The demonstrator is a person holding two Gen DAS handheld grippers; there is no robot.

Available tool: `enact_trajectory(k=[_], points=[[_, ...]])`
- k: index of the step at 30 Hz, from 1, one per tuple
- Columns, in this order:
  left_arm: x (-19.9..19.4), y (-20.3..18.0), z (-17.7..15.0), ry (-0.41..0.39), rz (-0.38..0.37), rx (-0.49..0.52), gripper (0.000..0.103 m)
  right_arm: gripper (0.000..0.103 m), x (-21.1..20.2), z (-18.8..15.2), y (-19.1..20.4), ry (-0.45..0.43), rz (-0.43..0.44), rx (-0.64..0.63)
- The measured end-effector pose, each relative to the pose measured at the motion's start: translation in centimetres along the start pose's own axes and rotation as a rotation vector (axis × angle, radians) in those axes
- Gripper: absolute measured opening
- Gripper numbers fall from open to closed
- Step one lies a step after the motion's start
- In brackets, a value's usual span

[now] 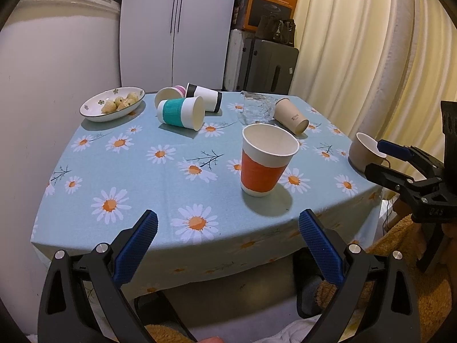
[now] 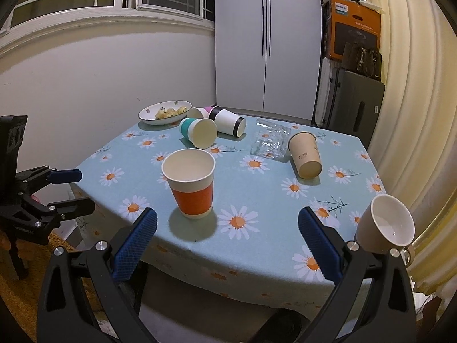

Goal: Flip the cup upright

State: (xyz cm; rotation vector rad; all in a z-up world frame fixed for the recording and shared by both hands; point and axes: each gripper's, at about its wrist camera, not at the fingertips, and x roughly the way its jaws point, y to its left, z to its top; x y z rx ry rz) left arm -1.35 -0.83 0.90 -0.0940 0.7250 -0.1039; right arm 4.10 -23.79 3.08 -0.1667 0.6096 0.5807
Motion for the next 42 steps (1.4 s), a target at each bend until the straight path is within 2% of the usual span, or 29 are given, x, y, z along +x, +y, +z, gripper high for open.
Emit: enact_trajectory(k=[42], points=[[0.04,0.46,0.04,0.015,0.002,-0.019,0.096,0.098,0.96,-0.38,0.05,0.052,-0.037,0.003]])
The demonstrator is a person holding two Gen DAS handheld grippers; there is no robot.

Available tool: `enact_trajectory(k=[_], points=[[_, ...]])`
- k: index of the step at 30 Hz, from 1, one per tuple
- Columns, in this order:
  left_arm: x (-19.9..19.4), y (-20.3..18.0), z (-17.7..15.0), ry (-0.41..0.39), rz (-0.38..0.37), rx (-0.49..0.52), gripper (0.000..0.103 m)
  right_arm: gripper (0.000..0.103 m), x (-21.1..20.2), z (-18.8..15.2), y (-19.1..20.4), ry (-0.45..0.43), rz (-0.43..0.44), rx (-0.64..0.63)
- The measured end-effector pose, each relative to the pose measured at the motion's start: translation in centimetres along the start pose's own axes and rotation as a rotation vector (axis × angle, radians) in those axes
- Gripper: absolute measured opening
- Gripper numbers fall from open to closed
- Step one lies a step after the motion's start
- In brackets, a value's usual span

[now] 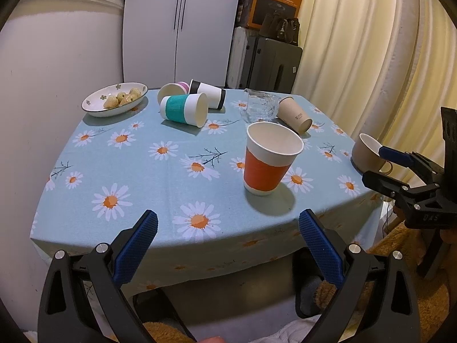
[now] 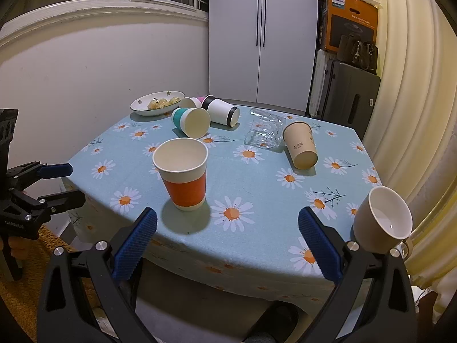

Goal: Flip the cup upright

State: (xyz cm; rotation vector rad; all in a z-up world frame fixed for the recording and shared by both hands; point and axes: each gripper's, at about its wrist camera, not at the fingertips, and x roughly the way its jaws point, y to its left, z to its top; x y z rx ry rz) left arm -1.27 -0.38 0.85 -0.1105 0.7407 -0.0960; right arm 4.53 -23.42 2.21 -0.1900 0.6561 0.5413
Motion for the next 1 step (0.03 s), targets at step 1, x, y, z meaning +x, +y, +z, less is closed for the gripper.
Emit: enact_trajectory(k=[1], points=[[-0.03,-0.02,0.02,-0.001,-0.002,0.001,0.096,0.098,0.04,-0.01,0.04,0.002,-0.001,-0.003]])
